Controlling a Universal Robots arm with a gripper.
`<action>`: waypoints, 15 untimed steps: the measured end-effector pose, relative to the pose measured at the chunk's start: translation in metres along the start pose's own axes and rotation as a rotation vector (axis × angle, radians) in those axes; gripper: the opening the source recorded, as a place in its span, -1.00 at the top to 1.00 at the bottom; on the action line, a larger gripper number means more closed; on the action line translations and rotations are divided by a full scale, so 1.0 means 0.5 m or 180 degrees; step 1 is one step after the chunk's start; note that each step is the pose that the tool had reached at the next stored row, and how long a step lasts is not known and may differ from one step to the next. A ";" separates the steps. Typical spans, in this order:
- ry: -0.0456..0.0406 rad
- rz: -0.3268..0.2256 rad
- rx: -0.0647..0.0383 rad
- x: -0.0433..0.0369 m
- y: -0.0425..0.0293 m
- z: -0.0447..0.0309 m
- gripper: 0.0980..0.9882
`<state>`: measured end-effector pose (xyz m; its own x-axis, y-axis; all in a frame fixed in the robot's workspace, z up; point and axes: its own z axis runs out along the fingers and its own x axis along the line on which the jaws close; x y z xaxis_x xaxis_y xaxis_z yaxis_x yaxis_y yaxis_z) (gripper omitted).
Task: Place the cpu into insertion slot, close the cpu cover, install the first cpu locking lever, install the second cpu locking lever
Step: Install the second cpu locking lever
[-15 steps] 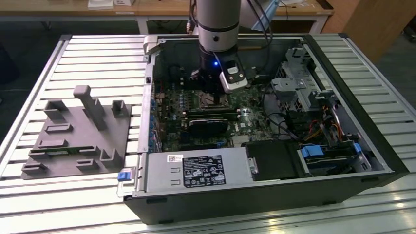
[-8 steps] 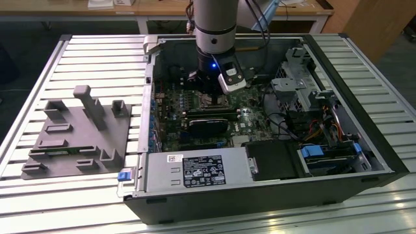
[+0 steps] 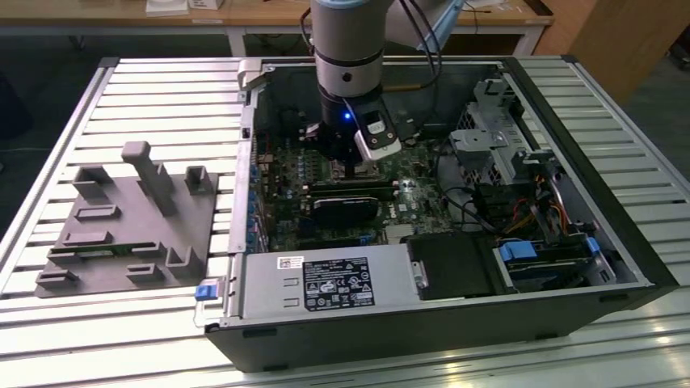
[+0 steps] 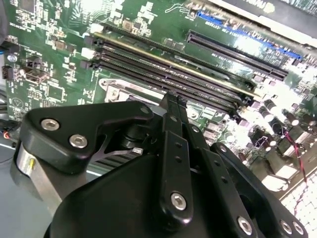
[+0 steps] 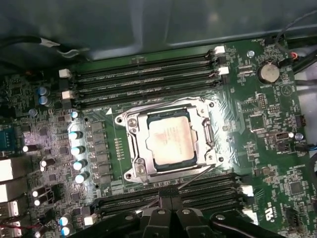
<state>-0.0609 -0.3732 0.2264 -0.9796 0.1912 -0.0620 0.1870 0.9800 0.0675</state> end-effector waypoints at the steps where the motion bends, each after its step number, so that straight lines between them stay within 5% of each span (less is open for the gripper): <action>1: 0.0002 0.0000 -0.0011 0.000 -0.003 0.001 0.98; 5: 0.0016 0.0001 -0.0082 0.002 -0.009 0.004 0.98; 11: 0.0018 -0.0005 -0.0090 0.002 -0.009 0.005 0.98; 15: 0.0033 -0.0160 -0.0111 0.004 -0.010 0.008 0.98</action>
<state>-0.0633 -0.3774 0.2220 -0.9884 0.1411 -0.0559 0.1351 0.9858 0.0992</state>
